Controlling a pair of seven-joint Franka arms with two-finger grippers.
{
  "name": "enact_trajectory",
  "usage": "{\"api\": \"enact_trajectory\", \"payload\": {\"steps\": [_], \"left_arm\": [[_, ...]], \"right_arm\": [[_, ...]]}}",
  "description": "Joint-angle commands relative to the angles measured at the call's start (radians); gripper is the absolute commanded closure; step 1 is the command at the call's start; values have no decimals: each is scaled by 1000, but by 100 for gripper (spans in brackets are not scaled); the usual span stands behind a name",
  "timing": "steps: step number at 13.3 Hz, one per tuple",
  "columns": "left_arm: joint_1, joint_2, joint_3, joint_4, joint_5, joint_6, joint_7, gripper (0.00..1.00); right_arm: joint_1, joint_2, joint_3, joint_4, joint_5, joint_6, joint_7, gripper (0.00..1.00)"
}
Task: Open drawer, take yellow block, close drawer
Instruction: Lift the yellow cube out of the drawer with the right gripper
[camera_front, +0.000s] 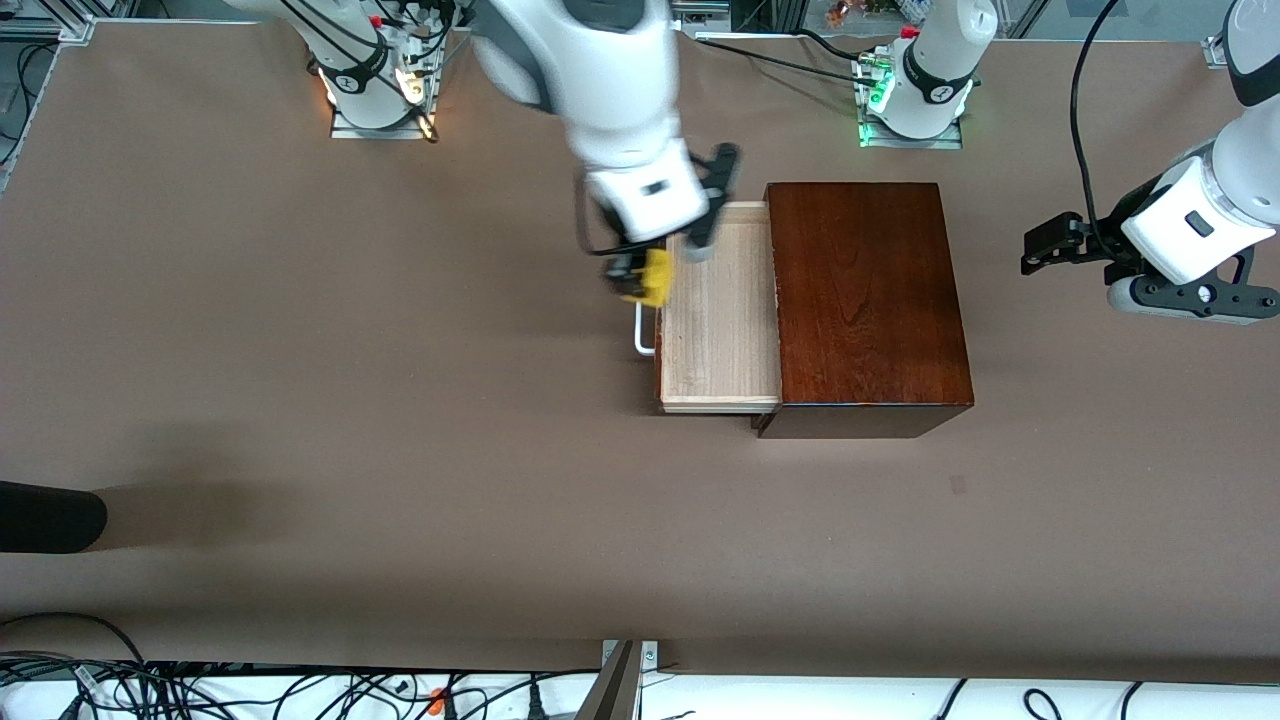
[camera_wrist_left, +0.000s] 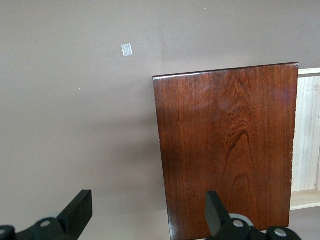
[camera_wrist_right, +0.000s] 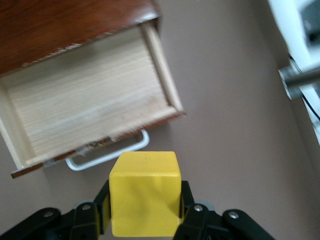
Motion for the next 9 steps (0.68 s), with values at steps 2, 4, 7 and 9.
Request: {"api": "enact_trajectory", "payload": {"steps": [2, 4, 7, 9], "left_arm": [[1, 3, -3, 37, -14, 0, -6, 0], [5, 5, -3, 53, -20, 1, 5, 0], [-16, 5, -56, 56, -21, 3, 9, 0], [-31, 38, -161, 74, -15, 9, 58, 0]], "right_arm": [[-178, -86, 2, -19, 23, -122, 48, 100], [-217, -127, -81, -27, 26, -165, 43, 100], [-232, -152, -260, -28, 34, -262, 13, 100], [-251, -193, -336, -83, 67, -282, -49, 100]]}}
